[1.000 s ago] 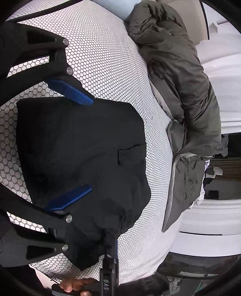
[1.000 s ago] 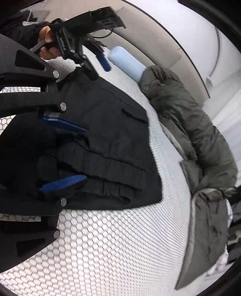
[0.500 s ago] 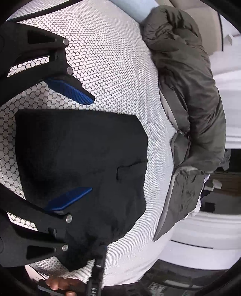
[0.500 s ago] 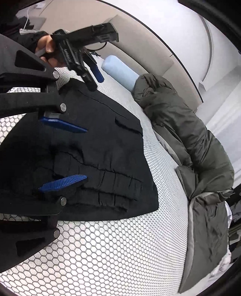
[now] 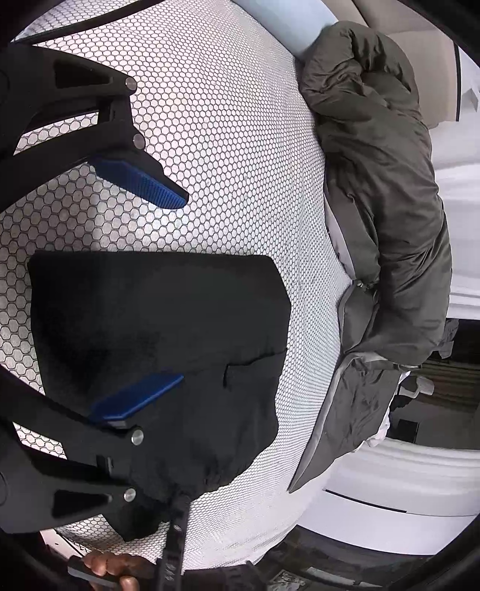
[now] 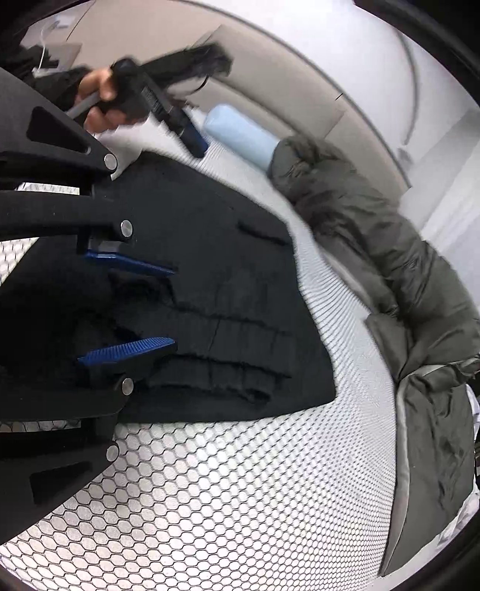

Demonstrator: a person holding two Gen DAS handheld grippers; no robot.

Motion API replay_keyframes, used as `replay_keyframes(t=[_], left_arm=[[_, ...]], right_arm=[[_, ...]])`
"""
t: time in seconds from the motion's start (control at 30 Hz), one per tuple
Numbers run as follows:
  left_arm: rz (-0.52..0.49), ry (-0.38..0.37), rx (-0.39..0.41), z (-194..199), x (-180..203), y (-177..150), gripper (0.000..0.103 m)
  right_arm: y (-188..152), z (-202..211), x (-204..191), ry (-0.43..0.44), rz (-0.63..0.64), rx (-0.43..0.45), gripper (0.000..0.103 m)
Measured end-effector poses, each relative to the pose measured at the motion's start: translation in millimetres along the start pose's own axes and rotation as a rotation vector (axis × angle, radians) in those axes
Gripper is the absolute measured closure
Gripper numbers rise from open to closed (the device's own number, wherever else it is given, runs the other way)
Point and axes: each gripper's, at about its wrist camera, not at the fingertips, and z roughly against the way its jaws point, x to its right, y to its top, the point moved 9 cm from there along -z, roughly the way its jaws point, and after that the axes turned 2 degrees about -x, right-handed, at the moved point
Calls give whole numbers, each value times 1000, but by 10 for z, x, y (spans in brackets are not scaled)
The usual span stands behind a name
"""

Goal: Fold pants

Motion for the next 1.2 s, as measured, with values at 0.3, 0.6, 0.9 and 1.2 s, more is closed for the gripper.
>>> replay_keyframes(t=[0.3, 0.6, 0.9, 1.2], left_arm=[[74, 13, 6, 20, -101, 11, 15], [128, 29, 13, 64, -171, 19, 15], [88, 43, -18, -20, -14, -34, 15], [67, 42, -18, -31, 54, -36, 15]], right_arm=[[19, -159, 39, 25, -41, -49, 65], [209, 449, -381, -67, 134, 204, 100], [-140, 236, 236, -184, 29, 23, 100], [-69, 331, 160, 45, -80, 51, 69]])
